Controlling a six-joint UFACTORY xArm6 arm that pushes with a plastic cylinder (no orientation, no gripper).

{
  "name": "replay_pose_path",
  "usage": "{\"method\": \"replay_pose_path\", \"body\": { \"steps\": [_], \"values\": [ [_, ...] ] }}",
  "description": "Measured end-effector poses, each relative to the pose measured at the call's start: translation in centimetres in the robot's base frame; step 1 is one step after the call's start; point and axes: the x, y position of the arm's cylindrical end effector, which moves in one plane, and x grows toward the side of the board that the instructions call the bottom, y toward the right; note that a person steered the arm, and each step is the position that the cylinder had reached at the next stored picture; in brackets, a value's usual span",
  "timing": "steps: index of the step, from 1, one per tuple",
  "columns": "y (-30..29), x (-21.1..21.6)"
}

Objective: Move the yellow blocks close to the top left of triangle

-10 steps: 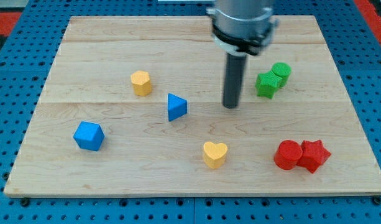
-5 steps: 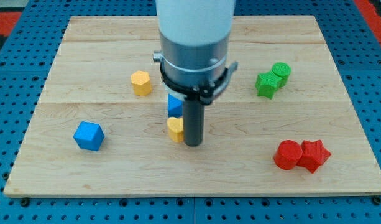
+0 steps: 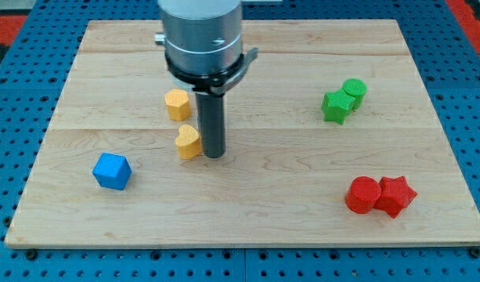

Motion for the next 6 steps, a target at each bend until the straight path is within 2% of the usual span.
{"method": "replay_pose_path", "body": {
  "steps": [2, 3, 4, 6],
  "values": [
    [-4.8, 0.0],
    [-5.2, 1.0],
    [-7.1, -0.2],
    [-7.0, -5.4]
  ]
}}
